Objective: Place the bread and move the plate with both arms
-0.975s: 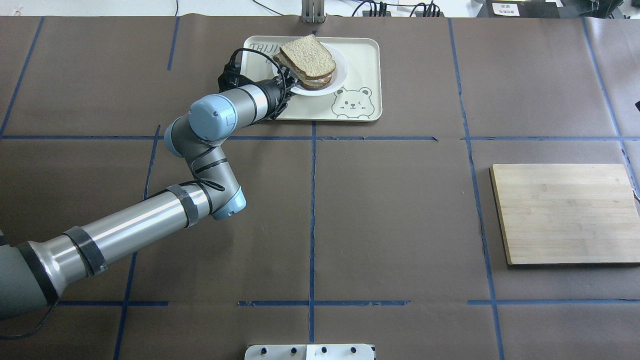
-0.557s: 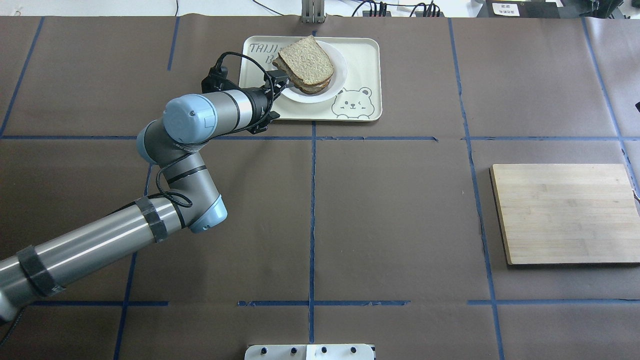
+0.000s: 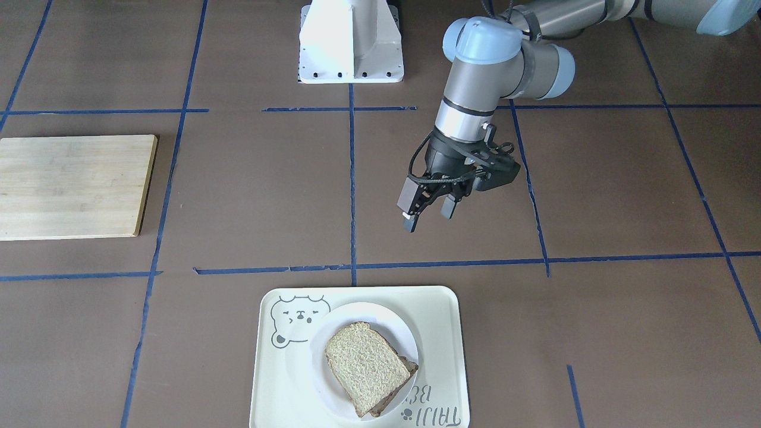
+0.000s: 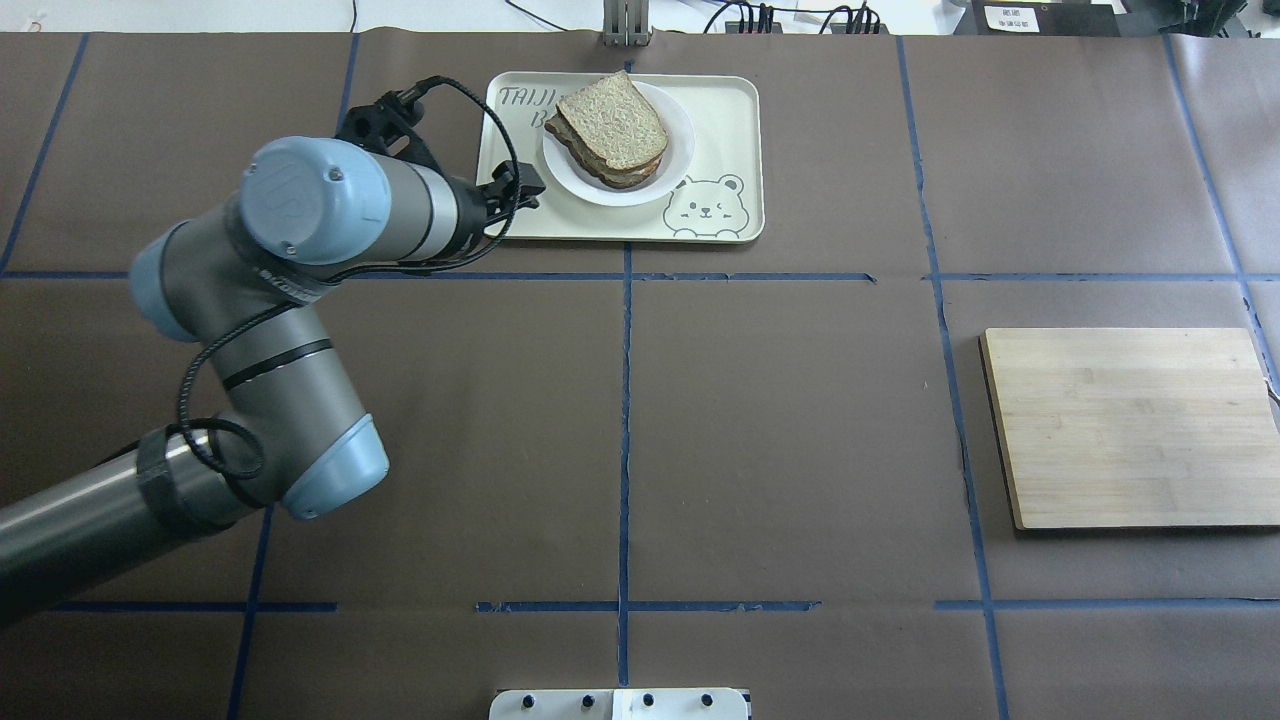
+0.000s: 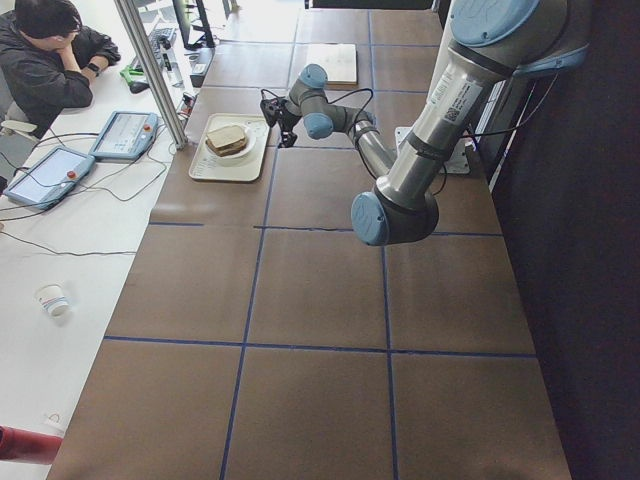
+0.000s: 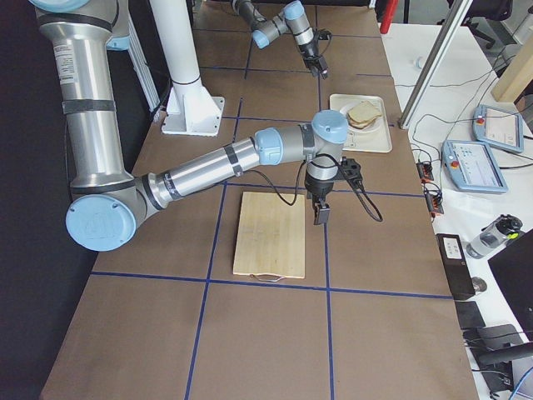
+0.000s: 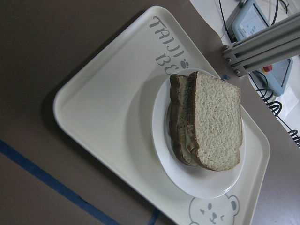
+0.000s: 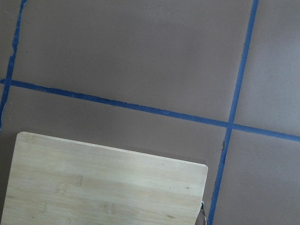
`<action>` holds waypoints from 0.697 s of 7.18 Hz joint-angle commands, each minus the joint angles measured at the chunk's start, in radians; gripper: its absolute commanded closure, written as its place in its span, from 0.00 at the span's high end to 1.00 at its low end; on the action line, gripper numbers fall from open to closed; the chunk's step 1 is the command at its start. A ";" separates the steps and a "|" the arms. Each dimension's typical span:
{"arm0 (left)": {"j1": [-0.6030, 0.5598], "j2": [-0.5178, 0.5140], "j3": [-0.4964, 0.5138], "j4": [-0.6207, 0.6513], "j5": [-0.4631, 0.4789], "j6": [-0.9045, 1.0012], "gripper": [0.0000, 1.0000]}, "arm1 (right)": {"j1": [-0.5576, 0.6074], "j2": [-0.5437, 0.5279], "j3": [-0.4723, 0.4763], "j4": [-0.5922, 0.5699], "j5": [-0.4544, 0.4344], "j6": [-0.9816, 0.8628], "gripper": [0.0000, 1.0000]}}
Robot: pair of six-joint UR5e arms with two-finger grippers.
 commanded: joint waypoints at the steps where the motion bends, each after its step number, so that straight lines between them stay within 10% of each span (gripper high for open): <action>1: -0.130 0.174 -0.109 0.089 -0.158 0.335 1.00 | 0.003 -0.017 -0.022 0.016 -0.003 -0.003 1.00; 5: -0.535 0.485 -0.085 0.124 -0.601 0.997 1.00 | 0.094 -0.159 -0.190 0.286 0.097 -0.041 1.00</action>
